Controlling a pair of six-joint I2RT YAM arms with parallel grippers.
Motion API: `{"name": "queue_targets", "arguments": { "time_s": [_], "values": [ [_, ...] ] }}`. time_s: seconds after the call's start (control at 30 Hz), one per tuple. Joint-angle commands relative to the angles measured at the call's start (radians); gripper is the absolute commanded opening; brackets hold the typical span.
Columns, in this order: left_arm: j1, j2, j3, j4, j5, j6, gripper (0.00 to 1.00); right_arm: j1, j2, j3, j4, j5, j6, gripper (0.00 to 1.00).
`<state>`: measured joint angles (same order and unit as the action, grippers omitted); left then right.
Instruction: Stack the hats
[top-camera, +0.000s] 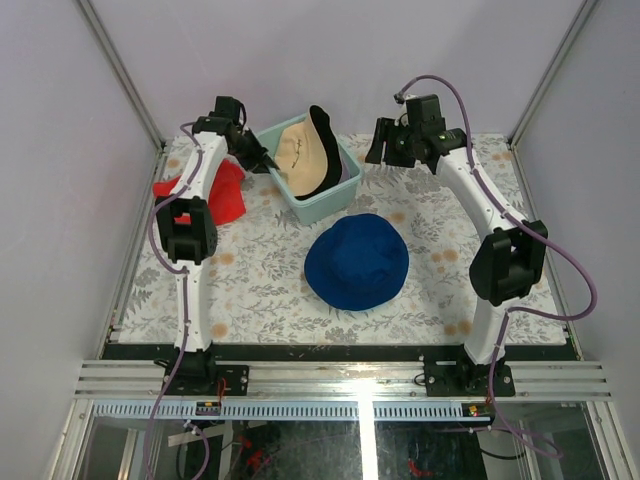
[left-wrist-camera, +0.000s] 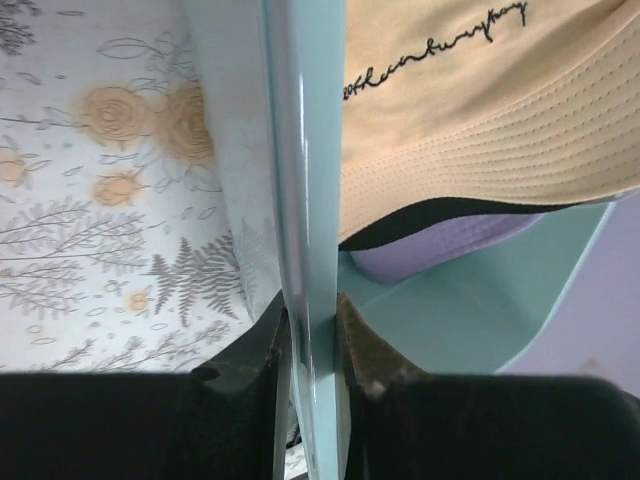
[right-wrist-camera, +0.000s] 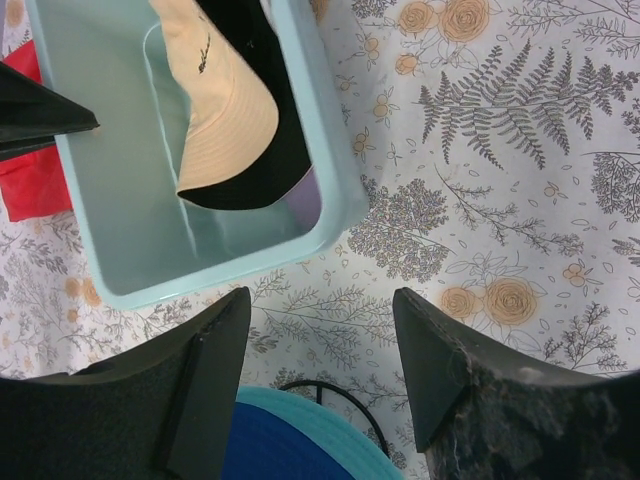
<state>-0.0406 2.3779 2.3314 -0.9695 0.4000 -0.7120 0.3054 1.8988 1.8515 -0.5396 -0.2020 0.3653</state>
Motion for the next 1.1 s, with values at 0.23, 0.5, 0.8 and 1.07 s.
{"name": "queue_targets", "arguments": {
  "time_s": [0.23,0.5,0.8,1.07],
  "values": [
    [0.041,-0.124,-0.089,-0.05,-0.086,0.268,0.35,0.014,0.107,0.125,-0.007,-0.041,-0.061,0.65],
    [0.047,-0.309,-0.151,0.049,-0.137,0.161,0.58,0.044,0.277,0.3,-0.073,0.029,-0.092,0.27],
    [-0.007,-0.414,-0.241,0.092,0.002,0.089,0.5,0.101,0.402,0.432,-0.157,-0.16,-0.085,0.2],
    [-0.079,-0.342,-0.213,0.1,0.082,0.073,0.48,0.063,0.326,0.254,0.202,-0.657,0.185,0.17]
  ]
}}
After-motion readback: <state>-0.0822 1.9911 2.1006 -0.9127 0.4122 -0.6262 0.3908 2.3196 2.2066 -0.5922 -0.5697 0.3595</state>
